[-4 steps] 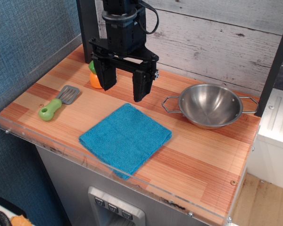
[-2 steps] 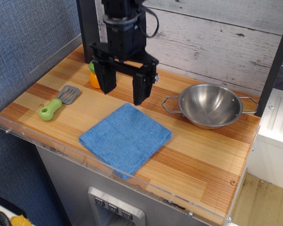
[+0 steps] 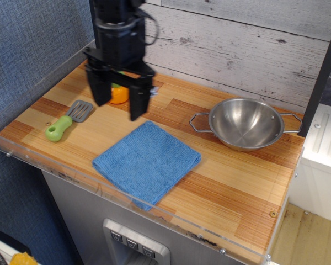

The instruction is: Place the spatula right on top of the napkin.

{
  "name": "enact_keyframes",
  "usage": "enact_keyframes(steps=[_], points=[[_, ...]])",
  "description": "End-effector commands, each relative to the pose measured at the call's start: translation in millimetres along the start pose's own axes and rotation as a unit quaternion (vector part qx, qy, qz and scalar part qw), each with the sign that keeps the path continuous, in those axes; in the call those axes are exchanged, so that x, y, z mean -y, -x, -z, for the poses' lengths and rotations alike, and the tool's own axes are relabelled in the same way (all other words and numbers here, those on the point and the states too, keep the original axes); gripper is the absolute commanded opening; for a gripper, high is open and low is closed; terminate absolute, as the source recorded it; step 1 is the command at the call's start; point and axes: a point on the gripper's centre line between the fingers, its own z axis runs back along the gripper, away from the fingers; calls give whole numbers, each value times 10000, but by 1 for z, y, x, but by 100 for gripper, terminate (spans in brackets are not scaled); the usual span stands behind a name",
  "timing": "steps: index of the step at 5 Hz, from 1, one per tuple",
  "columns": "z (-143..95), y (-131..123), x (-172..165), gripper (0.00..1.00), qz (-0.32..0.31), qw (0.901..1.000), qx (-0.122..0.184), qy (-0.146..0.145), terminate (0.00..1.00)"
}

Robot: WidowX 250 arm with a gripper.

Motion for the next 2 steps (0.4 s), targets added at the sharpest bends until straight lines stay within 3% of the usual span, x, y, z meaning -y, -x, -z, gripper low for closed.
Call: enact_keyframes(steps=[1,2], points=[[2,15,-61,100,-384,9971,649,-136,0],[9,26,-78,100,-882,9929,775,-166,0]])
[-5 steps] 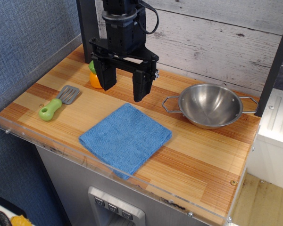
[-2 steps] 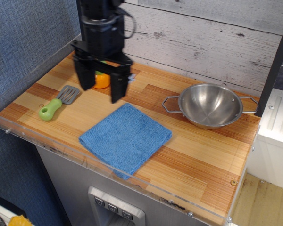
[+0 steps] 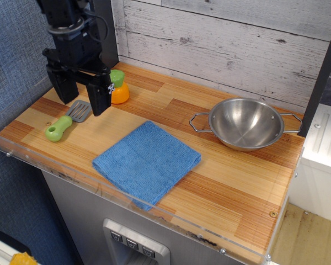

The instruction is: Place the spatula right on top of the napkin.

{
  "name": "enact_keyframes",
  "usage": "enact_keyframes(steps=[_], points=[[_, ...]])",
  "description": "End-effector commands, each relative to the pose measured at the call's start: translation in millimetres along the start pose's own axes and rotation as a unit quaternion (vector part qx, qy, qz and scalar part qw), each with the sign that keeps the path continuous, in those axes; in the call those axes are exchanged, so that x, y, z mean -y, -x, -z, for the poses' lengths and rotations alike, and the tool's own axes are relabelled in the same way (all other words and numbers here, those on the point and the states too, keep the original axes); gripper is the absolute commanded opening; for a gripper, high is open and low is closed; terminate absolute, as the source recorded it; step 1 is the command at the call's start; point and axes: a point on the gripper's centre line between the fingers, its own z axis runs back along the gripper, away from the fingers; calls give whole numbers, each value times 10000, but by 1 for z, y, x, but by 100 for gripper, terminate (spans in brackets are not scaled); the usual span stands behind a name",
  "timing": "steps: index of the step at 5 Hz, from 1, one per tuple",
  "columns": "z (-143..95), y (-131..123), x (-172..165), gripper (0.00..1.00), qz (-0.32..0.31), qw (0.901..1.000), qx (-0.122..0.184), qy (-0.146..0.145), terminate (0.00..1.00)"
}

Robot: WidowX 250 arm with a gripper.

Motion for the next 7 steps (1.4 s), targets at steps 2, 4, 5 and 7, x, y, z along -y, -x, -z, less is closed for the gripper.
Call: enact_keyframes(steps=[2,4,5,7], points=[[6,16,-45,100,-863,9958,242,-185,0],[25,14,-57,100,-806,9966,110,-159,0],[31,12,-59,100,-832,9961,132,-245,0],[42,10,-57,100,-854,9958,145,-292,0]])
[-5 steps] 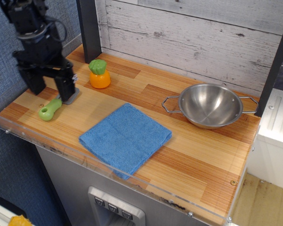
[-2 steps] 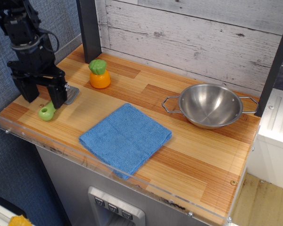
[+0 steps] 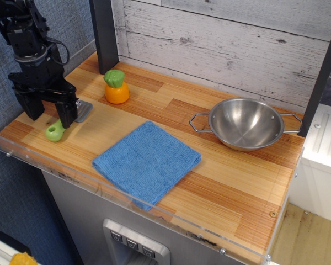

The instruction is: Place the spatula right on top of the napkin.

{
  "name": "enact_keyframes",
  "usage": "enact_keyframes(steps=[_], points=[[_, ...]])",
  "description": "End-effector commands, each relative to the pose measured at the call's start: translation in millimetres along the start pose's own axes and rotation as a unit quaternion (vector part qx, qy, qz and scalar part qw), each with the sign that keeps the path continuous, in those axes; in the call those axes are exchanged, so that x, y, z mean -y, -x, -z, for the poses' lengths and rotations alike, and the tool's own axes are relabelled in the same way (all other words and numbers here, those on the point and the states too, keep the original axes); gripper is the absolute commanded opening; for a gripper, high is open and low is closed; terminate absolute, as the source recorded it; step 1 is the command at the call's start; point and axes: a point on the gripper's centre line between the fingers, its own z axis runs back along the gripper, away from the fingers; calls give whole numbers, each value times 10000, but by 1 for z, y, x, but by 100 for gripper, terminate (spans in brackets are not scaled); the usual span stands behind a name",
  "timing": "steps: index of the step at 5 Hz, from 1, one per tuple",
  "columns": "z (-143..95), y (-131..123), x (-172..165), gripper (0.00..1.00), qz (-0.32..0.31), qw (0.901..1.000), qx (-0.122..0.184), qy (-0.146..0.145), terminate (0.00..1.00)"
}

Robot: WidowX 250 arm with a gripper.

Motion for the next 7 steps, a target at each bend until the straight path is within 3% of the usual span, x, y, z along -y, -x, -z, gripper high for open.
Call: enact_keyframes(steps=[1,2,3,4,5,6,7], points=[[10,-1,4,100,97,9999,-53,27,0],[13,-2,7,100,172,9998,-105,9,0],[14,-1,9,0,116,9999,-87,60,0],[9,-1,9,0,105,9999,-51,108,0],[-14,-3,17,0,-89,9998,-109,151,0],[-43,-2,36,0,-230,9982,-207,512,0],[-69,0,70,0,-247,9986,-275,390,0]])
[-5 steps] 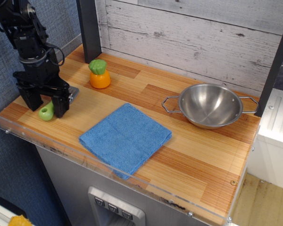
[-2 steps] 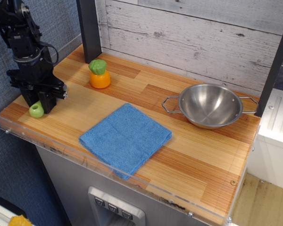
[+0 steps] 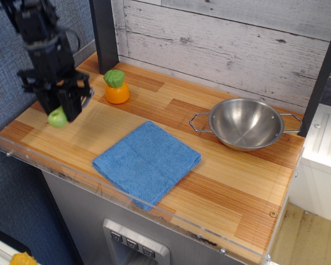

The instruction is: Place the spatula right on top of the napkin.

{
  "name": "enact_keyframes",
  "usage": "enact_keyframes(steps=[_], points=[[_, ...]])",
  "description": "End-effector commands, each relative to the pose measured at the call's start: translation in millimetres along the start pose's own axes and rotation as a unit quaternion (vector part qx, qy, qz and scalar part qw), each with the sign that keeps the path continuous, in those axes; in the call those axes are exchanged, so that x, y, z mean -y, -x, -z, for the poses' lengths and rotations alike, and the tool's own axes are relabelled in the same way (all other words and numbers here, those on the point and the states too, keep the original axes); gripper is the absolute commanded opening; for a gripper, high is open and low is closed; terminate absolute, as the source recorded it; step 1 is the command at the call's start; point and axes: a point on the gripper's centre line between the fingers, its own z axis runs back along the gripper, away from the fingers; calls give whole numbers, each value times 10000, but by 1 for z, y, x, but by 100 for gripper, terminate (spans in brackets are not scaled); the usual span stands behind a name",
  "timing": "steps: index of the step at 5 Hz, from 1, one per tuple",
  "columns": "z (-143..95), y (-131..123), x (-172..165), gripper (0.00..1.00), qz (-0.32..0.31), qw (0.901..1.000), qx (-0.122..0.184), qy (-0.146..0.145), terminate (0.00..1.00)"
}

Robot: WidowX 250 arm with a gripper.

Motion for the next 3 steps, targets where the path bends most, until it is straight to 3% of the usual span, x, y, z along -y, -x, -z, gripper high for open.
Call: enact_keyframes(steps=[1,2,3], points=[[-20,9,72,0,517,9983,138,-214,0],[2,16,101,0,730,9967,253,-238,0],[14,22,117,0,763,9948,600,-296,0]])
